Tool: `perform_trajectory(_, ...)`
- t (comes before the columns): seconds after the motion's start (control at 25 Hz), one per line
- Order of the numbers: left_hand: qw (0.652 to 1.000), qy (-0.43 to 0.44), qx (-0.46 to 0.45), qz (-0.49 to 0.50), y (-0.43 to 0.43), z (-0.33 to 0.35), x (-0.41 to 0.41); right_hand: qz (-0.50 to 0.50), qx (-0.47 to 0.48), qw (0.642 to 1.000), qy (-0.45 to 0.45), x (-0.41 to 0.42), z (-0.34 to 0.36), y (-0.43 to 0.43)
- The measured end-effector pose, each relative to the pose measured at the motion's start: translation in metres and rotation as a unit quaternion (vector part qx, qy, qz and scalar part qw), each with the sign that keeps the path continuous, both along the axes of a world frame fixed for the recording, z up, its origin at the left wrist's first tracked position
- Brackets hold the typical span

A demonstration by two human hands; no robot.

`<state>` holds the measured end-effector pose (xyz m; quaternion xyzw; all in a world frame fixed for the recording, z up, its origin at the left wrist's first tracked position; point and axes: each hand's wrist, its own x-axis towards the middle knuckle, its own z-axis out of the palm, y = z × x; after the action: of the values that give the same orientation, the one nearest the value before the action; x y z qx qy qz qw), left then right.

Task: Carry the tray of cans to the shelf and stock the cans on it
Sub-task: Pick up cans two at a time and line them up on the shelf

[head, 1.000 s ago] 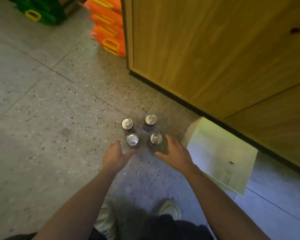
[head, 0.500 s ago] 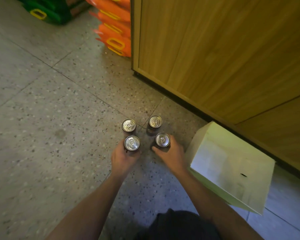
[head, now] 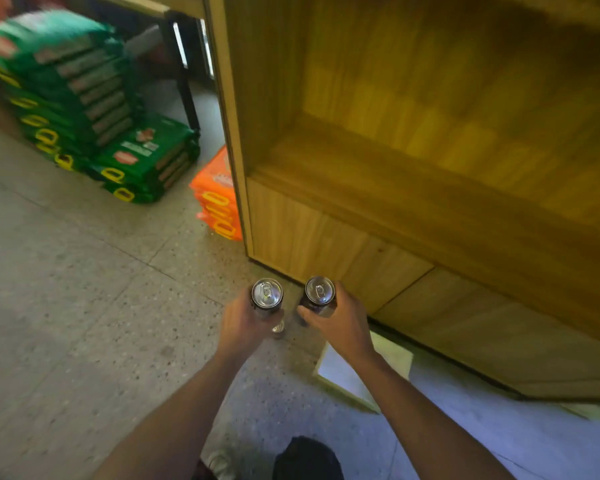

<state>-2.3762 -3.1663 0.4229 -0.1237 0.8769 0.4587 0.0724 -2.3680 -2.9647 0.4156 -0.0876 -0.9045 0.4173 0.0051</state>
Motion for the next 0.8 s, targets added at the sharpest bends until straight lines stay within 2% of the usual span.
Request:
perform_trajectory(0.16,0.996,0.037,0.013,-0.075,0.029,0.195,-0.034,-0.022,0.035,0.998,0.040,-0.012,0.181,0.034)
perform_trajectory(0.32,0.987,0.053,0.023,-0.147,0.070,0.330,-0.063,-0.035,0.028,0.997,0.065,-0.031,0.311,0.074)
perform_trajectory(0.52,0.971,0.089,0.032,-0.218,0.138,0.433,-0.099,-0.071,0.040,0.988,0.128,-0.048,0.411,0.140)
perform_trajectory(0.8,0.945,0.126,0.093,-0.288,0.232,0.501,-0.149,-0.167,0.061,0.973,0.147,-0.068,0.472,0.220)
